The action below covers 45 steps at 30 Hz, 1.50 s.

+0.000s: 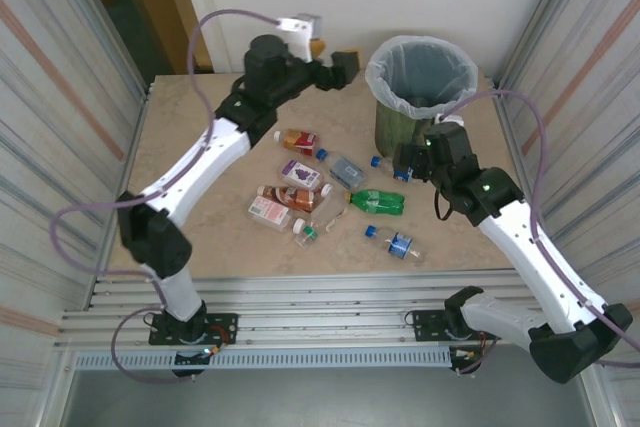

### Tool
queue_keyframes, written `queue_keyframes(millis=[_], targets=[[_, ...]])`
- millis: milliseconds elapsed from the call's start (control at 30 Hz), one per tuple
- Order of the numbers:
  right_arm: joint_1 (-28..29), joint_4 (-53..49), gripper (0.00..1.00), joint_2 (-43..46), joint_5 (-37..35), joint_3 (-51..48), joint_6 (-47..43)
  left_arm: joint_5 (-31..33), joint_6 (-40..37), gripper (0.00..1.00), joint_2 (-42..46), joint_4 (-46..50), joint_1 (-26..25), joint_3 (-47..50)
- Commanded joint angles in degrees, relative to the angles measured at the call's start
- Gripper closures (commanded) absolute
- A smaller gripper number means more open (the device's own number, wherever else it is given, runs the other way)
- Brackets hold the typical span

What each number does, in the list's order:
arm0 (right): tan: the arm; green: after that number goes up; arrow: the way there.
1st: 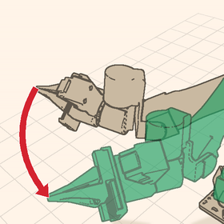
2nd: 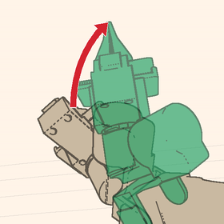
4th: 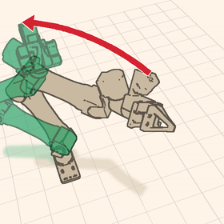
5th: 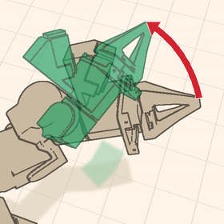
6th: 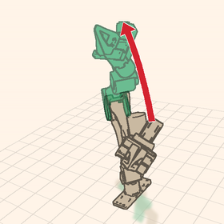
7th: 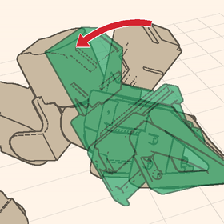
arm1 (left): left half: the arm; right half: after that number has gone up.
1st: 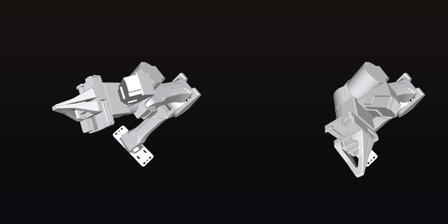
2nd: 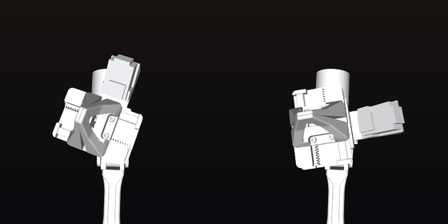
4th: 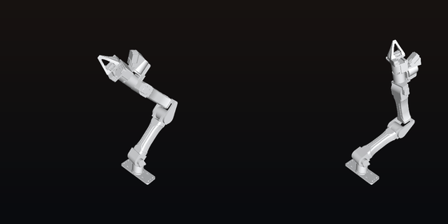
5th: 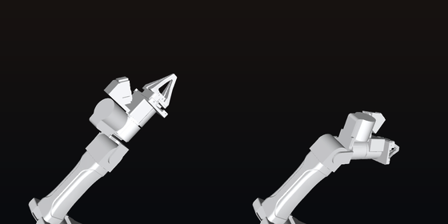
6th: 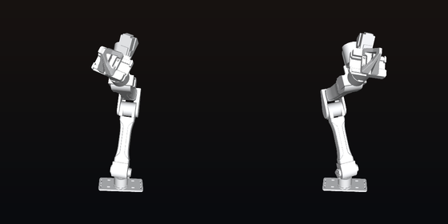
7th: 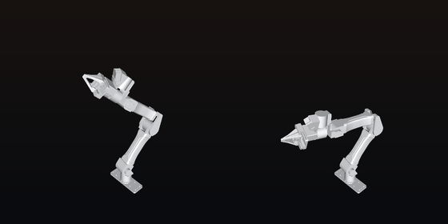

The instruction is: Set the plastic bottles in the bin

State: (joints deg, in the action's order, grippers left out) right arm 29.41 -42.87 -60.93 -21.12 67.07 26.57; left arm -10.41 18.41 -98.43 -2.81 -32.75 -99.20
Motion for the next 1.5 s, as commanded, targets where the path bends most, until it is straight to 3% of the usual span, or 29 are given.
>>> queue_keyframes(millis=[0,233,433,867,1267,1467], targets=[[3.21,-5.48,0.02,-0.85,0.28,-1.73,2.58,5.78,4.0,0.01,7.12,-2.43,2.34,11.68],[9.2,-15.67,0.02,-0.85,3.9,-7.29,10.96,12.32,8.1,0.01,22.22,-2.02,7.46,33.72],[10.65,-20.16,0.02,0.47,7.98,-13.73,17.43,15.47,8.75,0.01,29.78,-0.72,10.51,42.63],[15.4,-24.11,0.02,1.04,12.01,-19.19,26.32,15.29,10.0,0.01,30.49,0.5,14.42,45.36],[15.86,-19.07,0.02,-10.14,10.96,-19.66,24.29,13.98,11.93,0.01,30.49,-0.4,16.5,46.96],[13.33,-16.26,0.02,-14.75,10.71,-19.7,22.19,13.16,12.43,0.01,30.1,-0.62,17.46,47.3]])
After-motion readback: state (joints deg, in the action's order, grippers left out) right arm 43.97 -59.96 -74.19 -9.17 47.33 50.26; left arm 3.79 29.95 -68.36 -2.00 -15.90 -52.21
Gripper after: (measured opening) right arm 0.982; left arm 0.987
